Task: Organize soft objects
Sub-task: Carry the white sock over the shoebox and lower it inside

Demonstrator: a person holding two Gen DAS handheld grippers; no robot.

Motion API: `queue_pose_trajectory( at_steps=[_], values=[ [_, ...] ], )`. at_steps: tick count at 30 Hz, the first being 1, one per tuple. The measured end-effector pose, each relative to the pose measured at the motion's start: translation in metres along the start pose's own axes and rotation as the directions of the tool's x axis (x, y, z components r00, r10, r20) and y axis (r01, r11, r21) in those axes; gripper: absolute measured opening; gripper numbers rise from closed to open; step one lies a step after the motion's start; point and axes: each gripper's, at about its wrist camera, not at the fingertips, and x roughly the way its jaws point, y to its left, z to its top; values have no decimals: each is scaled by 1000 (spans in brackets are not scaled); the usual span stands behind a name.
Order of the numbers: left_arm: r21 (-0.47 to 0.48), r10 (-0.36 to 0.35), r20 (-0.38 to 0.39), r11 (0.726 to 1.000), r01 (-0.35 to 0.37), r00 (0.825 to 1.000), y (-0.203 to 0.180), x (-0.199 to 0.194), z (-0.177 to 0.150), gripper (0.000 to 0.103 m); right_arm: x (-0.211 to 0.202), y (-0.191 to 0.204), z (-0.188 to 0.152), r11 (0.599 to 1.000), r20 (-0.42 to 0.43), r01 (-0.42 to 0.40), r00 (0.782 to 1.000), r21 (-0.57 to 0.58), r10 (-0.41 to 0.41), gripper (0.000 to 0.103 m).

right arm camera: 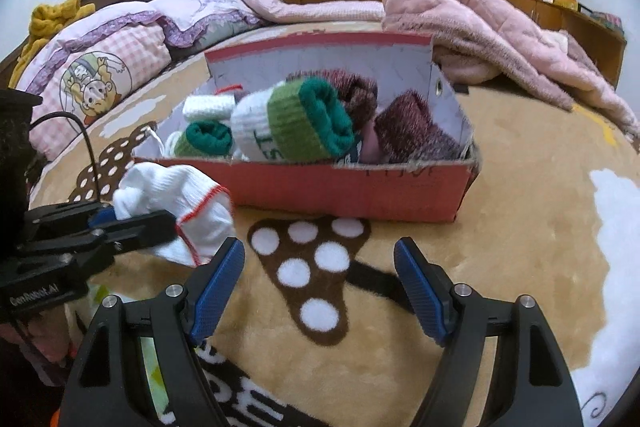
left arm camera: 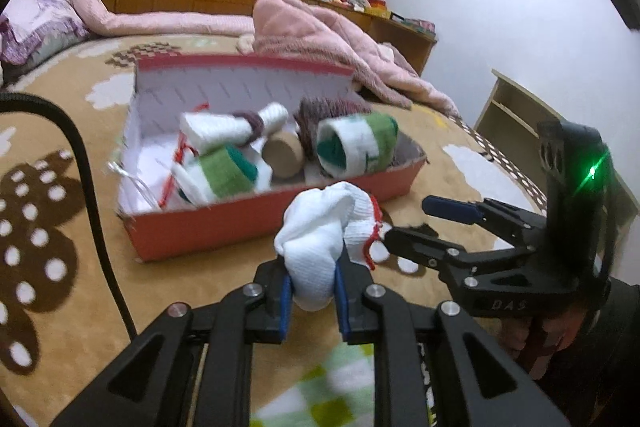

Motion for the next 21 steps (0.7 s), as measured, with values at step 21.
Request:
queue_pose_trajectory(
  at_steps=[21],
  values=[
    [-43, 46, 156, 998, -40, 987, 8, -34, 31, 18, -29, 7, 37, 999, 149, 51, 988, 1, -50, 79]
  ],
)
